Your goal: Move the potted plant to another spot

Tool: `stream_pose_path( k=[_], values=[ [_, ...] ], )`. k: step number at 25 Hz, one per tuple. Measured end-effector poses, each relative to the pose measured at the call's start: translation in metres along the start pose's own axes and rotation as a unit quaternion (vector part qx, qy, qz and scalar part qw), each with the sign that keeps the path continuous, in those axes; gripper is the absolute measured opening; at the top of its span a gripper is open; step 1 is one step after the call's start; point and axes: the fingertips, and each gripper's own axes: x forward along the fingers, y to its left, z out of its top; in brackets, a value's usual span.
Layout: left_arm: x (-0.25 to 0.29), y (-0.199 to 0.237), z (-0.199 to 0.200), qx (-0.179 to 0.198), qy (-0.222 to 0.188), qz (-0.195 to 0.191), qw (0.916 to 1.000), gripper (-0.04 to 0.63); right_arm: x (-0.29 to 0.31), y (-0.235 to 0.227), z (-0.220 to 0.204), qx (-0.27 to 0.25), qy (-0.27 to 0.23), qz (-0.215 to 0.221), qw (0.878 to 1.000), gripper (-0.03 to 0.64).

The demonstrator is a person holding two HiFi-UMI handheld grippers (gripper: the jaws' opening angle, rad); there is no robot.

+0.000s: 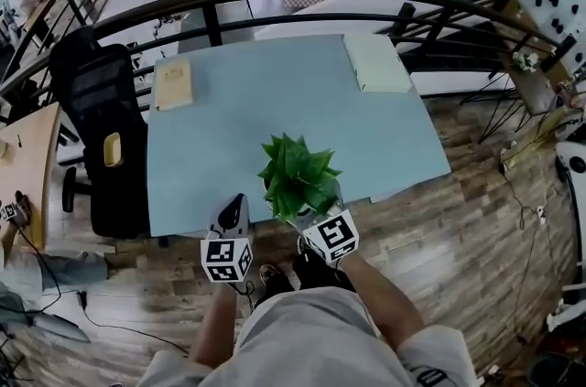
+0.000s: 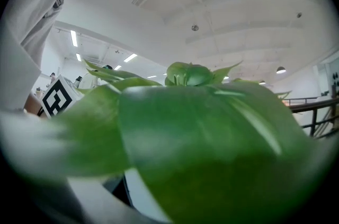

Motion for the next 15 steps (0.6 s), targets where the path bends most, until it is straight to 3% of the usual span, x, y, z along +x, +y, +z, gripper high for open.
stream_pose_path(
  k=[5, 15],
  values=[
    [0.011, -0.004, 0.002, 0.002, -0.003, -0.009, 1.0, 0.011, -0.013, -0.009, 0.009, 0.005, -0.009, -0.022, 1.0, 0.499],
    [0.067, -0.095, 0.016, 0.023, -0.008, -0.025, 0.9994, 0.011, -0.078, -0.1, 0.03, -0.011, -0.026, -0.03, 0.999, 0.499]
  ],
)
